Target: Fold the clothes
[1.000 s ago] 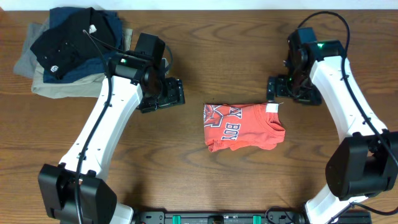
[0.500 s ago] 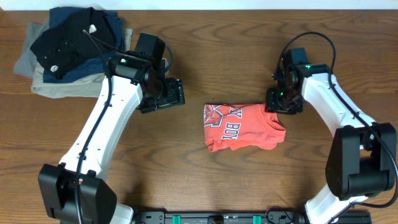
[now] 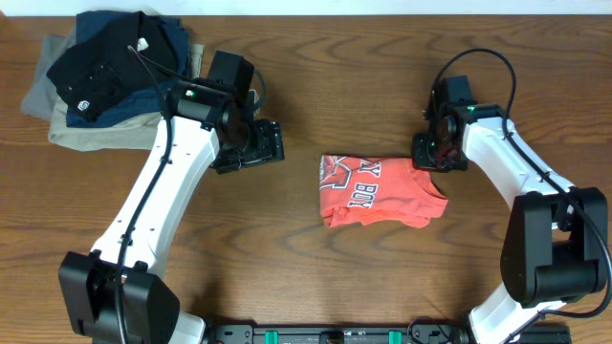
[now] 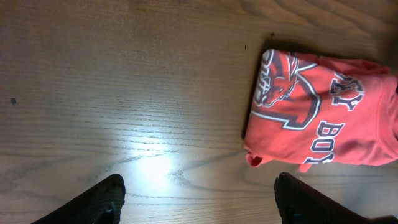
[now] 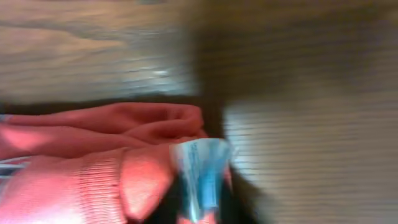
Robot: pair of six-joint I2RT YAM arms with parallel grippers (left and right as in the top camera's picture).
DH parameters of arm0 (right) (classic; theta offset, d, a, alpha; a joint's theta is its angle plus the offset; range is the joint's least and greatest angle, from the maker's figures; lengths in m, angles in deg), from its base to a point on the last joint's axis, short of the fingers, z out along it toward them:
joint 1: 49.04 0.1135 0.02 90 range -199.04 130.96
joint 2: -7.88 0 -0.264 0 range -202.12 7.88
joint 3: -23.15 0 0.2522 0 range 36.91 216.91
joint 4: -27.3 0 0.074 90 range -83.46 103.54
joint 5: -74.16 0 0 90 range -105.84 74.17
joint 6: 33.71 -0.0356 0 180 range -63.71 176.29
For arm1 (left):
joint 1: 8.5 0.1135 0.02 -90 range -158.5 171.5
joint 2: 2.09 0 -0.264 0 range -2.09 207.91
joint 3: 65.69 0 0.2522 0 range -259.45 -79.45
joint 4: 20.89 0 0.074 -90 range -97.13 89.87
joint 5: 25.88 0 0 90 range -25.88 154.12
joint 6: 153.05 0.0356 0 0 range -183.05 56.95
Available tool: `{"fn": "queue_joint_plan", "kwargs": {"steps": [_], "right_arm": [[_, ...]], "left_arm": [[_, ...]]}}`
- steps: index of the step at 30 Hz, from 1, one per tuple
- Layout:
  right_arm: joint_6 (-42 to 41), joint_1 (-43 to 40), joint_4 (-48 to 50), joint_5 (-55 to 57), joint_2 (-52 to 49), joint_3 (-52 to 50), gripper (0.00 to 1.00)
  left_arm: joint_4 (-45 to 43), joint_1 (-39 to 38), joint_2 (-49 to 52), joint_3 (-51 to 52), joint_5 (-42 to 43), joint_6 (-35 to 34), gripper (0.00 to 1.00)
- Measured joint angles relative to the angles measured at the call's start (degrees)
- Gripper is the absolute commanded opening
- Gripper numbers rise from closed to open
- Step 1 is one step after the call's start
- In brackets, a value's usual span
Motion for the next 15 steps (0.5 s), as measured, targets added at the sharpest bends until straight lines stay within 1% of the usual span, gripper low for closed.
{"fn": "queue_joint_plan", "kwargs": {"steps": [1,2,3,7,10,12,13,15], "right_arm": [[-0.11,0.0,-1.07,1.38,0.0,0.07,0.75],[-0.24,0.0,-2.82,2.82,0.0,0.2,0.87],[-0.63,0.0,-5.22,4.2,0.0,0.7,0.92],[-3.04,0.0,-15.41,7.69,-0.02,4.66,0.94],[-4.74,0.0,-21.88,8.31,0.11,10.05,0.94],[-5.22,0.02,-23.82,7.96,0.85,12.66,0.95],[-5.27,0.07,-24.28,7.5,1.57,13.57,0.97],[-4.7,0.24,-24.46,5.2,3.96,14.36,0.96]], "left_arm": [[0.02,0.0,0.0,0.0,0.0,0.07,0.78],[0.04,0.0,0.0,0.0,0.0,0.09,0.78],[0.02,0.0,0.0,0.0,0.0,0.24,0.78],[0.02,0.0,0.0,0.0,0.0,0.52,0.78],[0.02,0.0,0.0,0.0,0.02,0.7,0.78],[0.04,0.0,0.0,0.0,0.0,0.7,0.78],[0.02,0.0,0.0,0.0,0.0,0.7,0.78],[0.02,0.0,0.0,0.0,-0.02,0.72,0.78]]}}
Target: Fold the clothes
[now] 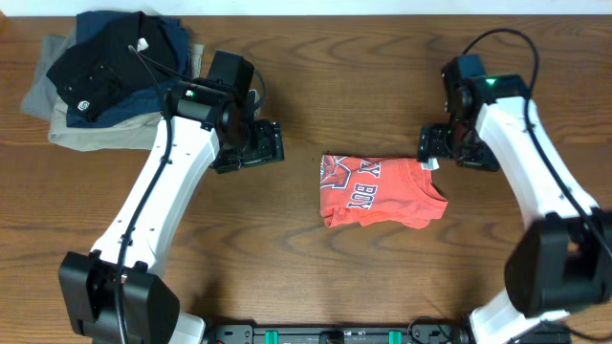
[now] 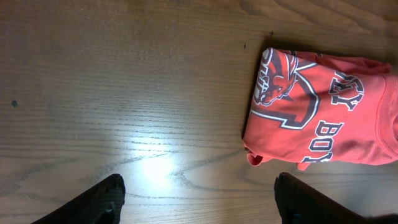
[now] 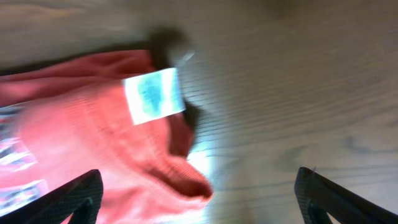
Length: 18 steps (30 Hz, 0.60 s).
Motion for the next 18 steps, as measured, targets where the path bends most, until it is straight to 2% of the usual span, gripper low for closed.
{"fn": "queue_joint_plan", "kwargs": {"steps": [2,3,4,5,7,8,12,18], "right_arm": [[1.81,0.35,-0.04,-3.5,1.97,0.24,0.9],[3.34,0.66,-0.02,-5.73,2.78,0.28,0.82],[4.87,0.96,0.02,-7.85,3.23,0.28,0.66],[6.14,1.44,0.33,-9.97,3.5,0.2,0.44],[7.85,2.64,2.23,-14.08,3.54,-0.85,0.24],[8.55,3.28,3.87,-15.72,3.54,-2.14,0.19],[8.98,5.73,11.76,-20.35,3.52,-9.75,0.05],[6.21,7.5,20.02,-23.15,3.5,-23.06,0.03]], "left_arm": [[0.0,0.0,0.0,0.0,0.02,0.0,0.78],[-0.02,0.0,0.0,0.0,0.02,0.0,0.78],[-0.02,0.0,0.0,0.0,0.0,0.0,0.78],[-0.02,0.0,0.0,0.0,0.02,0.0,0.78],[-0.15,0.0,0.0,0.0,0.0,0.0,0.78],[-0.2,0.0,0.0,0.0,0.0,0.0,0.78],[-0.28,0.0,0.0,0.0,0.0,0.11,0.78],[-0.07,0.0,0.0,0.0,0.0,0.15,0.78]]}}
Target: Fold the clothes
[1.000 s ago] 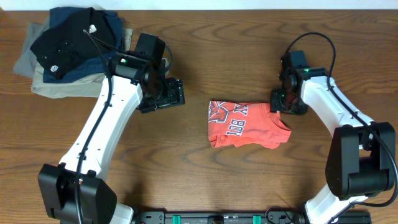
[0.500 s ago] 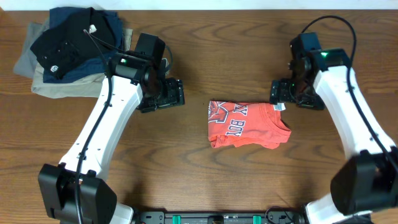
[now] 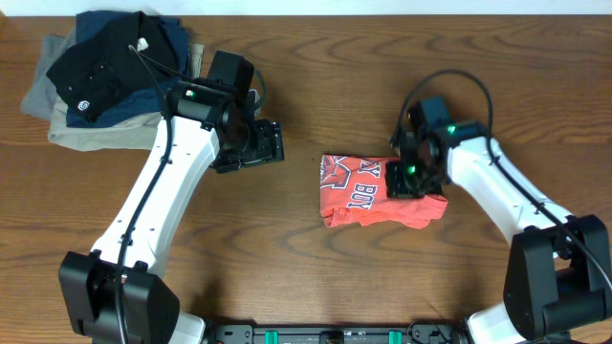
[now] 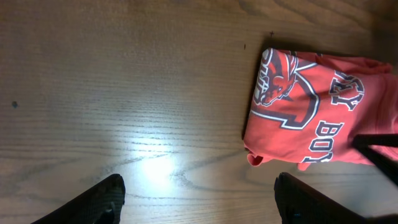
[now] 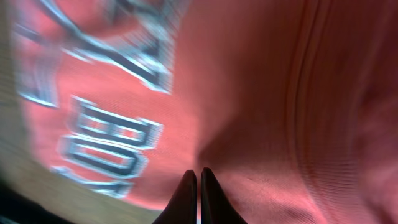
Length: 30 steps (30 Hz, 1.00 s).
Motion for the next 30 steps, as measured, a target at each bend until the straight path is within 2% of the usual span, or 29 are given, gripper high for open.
{"fn": "queue_joint_plan", "kwargs": {"steps": [7,13,17,20,25,30], "right_arm": [[-4.26,0.0,1.6,1.97,0.0,-7.58,0.01],[-8.04,0.0,-0.61,5.9,0.0,-7.43,0.01],[-9.44,-0.02,-8.02,9.27,0.07,-1.4,0.01],[-9.49,0.0,-9.97,10.03,0.98,4.63,0.01],[-7.56,0.07,-7.28,7.56,4.9,11.45,0.01],[-6.21,0.81,-2.64,1.31,4.13,10.25,0.01]], "left_arm": [[0.02,0.0,0.0,0.0,0.0,-0.02,0.78],[0.04,0.0,0.0,0.0,0.02,0.02,0.78],[0.04,0.0,0.0,0.0,0.0,0.02,0.78],[0.07,0.0,0.0,0.0,0.0,0.04,0.78],[0.04,0.0,0.0,0.0,0.02,0.02,0.78],[0.04,0.0,0.0,0.0,0.02,0.04,0.78]]}}
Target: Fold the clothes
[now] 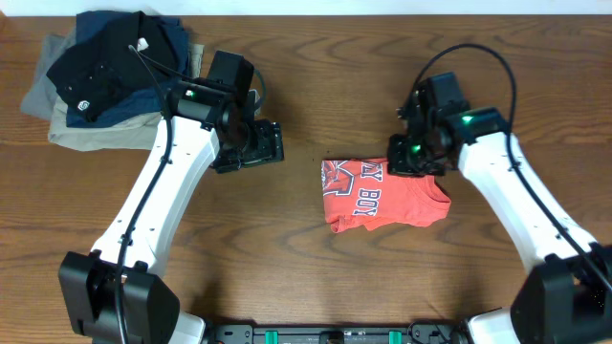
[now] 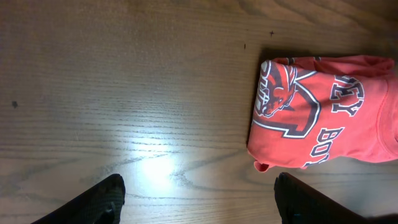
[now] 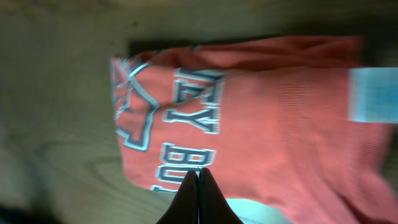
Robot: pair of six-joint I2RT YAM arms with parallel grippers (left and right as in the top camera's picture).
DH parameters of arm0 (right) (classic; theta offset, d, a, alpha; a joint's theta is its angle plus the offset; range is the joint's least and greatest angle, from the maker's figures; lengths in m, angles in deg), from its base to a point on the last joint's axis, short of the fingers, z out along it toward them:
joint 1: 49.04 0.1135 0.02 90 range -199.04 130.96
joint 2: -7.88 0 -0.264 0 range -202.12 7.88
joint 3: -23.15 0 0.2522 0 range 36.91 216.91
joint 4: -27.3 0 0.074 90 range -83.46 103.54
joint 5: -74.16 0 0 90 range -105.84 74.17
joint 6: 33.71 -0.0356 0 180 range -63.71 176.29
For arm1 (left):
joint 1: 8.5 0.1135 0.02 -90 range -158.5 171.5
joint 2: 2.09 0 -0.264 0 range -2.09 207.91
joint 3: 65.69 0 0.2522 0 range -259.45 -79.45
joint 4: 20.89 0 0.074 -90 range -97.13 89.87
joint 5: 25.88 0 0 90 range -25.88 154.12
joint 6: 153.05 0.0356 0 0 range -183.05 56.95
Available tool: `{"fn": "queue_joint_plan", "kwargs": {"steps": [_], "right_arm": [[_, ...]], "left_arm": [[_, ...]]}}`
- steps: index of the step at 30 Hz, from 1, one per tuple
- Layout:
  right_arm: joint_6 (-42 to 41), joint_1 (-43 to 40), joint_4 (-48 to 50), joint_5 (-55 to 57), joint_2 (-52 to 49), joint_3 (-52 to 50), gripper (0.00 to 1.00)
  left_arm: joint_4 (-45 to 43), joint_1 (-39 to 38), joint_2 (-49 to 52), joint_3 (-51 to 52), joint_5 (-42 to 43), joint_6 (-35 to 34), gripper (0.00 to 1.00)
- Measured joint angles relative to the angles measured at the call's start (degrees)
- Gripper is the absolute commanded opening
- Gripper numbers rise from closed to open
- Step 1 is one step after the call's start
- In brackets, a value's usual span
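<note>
A folded red shirt (image 1: pixel 384 196) with grey lettering lies at the middle of the wooden table (image 1: pixel 306 277). In the right wrist view the red shirt (image 3: pixel 267 118) fills the middle, and a pale blue tag (image 3: pixel 372 93) shows at its right edge. My right gripper (image 1: pixel 402 164) hovers over the shirt's back right part. Its fingers are shut on nothing and its tips (image 3: pixel 199 173) sit above the lettering. My left gripper (image 1: pixel 273 143) stands open to the left of the shirt. The left wrist view has the shirt (image 2: pixel 320 118) at right, ahead of the spread left fingers (image 2: pixel 106 199).
A pile of dark and tan clothes (image 1: pixel 100 72) sits at the back left corner, behind the left arm. Bare wood (image 2: pixel 137 93) lies between the left gripper and the shirt.
My right gripper, then pressed shut onto the shirt's right half, is now raised and farther back, still shut. The shirt has shifted slightly toward the front. The left arm has not moved.
My right gripper was low at the shirt's right edge, by the tag. Then it stood open just off that edge. Then it was shut and pressed onto the shirt. Now it hovers shut above it. The left gripper stayed open and still throughout.
</note>
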Motion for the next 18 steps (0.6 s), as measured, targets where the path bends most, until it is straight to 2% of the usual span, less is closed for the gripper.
{"fn": "queue_joint_plan", "kwargs": {"steps": [6,11,18], "right_arm": [[0.22,5.11,5.88,-7.1,-8.15,-5.66,0.01],[0.22,9.05,5.14,-11.21,-15.8,-6.93,0.01],[-1.9,9.68,2.4,-8.92,-15.78,-6.05,0.01]], "left_arm": [[0.0,0.0,0.0,0.0,-0.02,0.0,0.78],[0.0,0.0,0.0,0.0,-0.02,0.0,0.78],[0.02,0.0,0.0,0.0,0.0,-0.02,0.78]]}}
